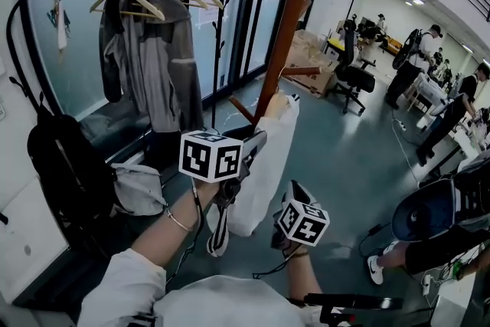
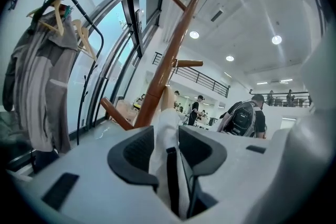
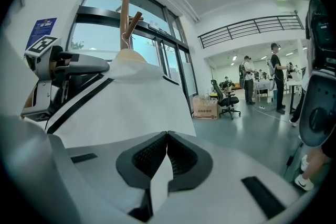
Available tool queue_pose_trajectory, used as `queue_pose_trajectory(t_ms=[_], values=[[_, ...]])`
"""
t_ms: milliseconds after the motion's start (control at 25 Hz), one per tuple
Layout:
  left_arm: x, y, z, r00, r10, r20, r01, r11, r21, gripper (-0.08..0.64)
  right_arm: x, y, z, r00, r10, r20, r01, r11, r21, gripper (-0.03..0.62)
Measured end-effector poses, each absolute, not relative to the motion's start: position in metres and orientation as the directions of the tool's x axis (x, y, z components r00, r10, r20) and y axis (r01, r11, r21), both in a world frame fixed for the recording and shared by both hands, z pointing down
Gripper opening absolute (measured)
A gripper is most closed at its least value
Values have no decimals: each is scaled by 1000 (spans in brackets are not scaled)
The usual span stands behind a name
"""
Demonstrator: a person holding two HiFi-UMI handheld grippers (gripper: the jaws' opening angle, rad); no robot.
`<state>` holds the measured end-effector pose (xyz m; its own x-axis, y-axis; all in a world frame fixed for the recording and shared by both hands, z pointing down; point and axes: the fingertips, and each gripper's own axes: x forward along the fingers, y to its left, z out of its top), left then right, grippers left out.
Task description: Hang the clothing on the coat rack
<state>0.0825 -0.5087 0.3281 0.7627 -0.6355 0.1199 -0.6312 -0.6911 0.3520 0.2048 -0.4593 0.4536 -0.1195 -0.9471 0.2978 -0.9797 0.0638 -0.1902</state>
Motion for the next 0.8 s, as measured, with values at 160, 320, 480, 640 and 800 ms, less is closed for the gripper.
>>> queue_pose_trajectory(t_ms=[160, 320, 480, 640, 800], values=[[70, -503, 333, 757, -643, 118, -636, -684, 358, 140, 192, -457, 457, -128, -946, 299, -979, 72, -189, 23], [53, -500, 331, 743, -660, 108, -652, -679, 338, 139, 178, -459, 455, -131, -943, 306, -981, 78, -180, 23], [30, -498, 327, 715, -694, 84, -680, -663, 314, 138, 165, -461, 454, -133, -940, 313, -982, 82, -170, 23], [9, -491, 331, 684, -727, 63, -706, -638, 306, 138, 156, -457, 457, -129, -938, 323, -984, 80, -159, 23], [-9, -487, 347, 658, -750, 71, -724, -604, 333, 138, 151, -453, 458, -119, -937, 329, -986, 73, -149, 23]])
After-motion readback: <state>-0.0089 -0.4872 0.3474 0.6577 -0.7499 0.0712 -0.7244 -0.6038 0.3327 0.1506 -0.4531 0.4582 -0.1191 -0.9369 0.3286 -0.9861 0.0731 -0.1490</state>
